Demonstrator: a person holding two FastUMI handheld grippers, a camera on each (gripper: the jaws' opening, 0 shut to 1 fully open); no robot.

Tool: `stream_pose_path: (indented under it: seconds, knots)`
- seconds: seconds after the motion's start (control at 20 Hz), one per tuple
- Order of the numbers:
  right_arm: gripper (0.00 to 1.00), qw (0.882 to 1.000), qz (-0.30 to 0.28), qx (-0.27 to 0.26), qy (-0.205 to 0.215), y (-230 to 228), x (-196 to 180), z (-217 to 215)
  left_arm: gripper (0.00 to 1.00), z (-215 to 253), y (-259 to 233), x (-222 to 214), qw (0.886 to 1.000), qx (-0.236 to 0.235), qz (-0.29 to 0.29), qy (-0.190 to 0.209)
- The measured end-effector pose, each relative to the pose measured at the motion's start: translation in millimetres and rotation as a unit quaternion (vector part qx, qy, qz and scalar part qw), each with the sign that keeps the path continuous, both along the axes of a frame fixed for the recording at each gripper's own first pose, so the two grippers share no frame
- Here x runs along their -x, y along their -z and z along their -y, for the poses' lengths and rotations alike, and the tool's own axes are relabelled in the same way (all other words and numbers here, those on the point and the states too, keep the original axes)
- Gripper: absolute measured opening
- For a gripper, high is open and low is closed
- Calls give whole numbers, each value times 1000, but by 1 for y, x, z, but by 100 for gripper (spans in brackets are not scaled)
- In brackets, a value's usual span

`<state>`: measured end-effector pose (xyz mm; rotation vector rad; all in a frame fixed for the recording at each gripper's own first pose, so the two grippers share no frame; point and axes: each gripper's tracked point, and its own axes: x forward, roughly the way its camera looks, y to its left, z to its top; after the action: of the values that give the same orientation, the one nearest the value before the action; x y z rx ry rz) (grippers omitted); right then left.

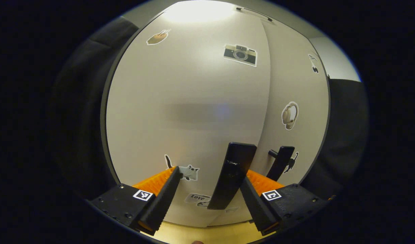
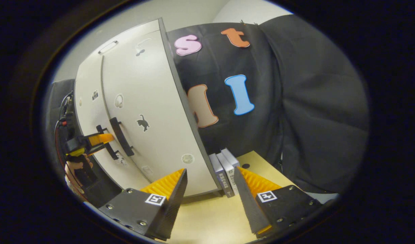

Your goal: Grab one shoe with the right hand and put it into the shoe cabinet, grab the other shoe with the left hand and put it into the shoe cabinet; then close the right door with the right hand and the left door with the left hand.

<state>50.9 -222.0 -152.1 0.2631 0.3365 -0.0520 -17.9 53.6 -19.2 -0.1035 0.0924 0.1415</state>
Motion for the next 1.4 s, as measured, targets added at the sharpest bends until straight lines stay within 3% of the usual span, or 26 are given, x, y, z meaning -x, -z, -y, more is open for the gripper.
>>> stream_pose_path:
  seconds: [0.45, 0.85, 1.0, 1.15, 1.4]
  knots:
    - [83, 1000, -7, 0, 25, 6, -5, 13, 100, 0, 2, 0, 1000, -12, -4, -20]
    - [83, 1000, -1, 4, 12, -1, -4, 3, 100, 0, 3, -4, 999, -23, 15, -30]
    - [83, 1000, 3, 5, 3, -4, 3, -4, 100, 2, 3, -3, 1000, -13, 12, -16]
    - [83, 1000, 6, 9, -4, -7, 10, -10, 98, 8, 0, 8, 999, 32, 14, 3]
    - [83, 999, 24, 8, -22, -26, 24, -27, 95, 13, -15, 45, 1000, 15, 17, 20]
